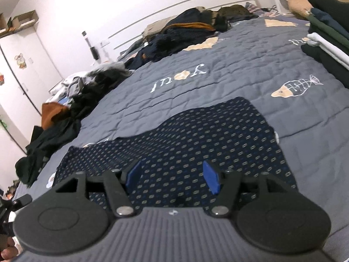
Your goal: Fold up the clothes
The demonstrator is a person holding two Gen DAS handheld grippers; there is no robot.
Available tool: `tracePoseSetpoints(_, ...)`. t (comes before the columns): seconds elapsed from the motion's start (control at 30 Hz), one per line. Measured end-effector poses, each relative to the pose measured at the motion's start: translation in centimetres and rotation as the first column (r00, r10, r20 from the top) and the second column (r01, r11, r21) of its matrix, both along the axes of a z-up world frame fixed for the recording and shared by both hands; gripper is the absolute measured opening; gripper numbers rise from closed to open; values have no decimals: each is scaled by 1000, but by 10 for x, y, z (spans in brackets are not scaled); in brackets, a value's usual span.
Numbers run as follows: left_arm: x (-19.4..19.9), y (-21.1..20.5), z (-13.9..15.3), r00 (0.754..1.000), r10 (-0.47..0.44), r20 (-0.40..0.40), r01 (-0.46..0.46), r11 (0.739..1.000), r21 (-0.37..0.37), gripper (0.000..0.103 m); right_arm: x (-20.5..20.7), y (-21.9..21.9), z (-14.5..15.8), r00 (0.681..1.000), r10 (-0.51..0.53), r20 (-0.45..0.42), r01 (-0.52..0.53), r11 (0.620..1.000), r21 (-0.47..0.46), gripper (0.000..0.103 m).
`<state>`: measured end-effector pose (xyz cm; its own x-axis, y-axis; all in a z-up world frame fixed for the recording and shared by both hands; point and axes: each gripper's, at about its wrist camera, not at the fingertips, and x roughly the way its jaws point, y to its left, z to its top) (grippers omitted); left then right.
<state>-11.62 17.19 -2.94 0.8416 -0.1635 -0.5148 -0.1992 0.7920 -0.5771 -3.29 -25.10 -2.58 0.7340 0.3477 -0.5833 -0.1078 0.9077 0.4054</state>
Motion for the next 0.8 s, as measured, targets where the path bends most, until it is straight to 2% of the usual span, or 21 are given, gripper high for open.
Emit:
tracePoseSetpoints(0.07, -1, -5, 2, 1000, -10, 0, 10, 999, 37, 72, -3, 7, 1, 1000, 19, 0, -19, 1000, -6, 62)
tracePoseSetpoints(0.17, -4, -8, 3, 1000, -30, 1, 30, 999, 37, 72, -6, 15, 1, 999, 37, -7, -37, 999, -24, 62)
tracePoseSetpoints(0.33, -7, -18, 5, 998, -55, -17, 56, 991, 118, 72, -8, 26, 2, 998, 65, -11, -65, 997, -38, 62)
tracePoseSetpoints(0.53, -10, -25, 7, 997, -75, -23, 78, 982, 171, 72, -9, 41, 3, 996, 90, -11, -90, 994, -59, 62)
tracePoseSetpoints(0.8, -14, -23, 6, 995, -90, -38, 96, 974, 204, 72, -9, 62, 3, 992, 124, -13, -124, 989, -78, 62)
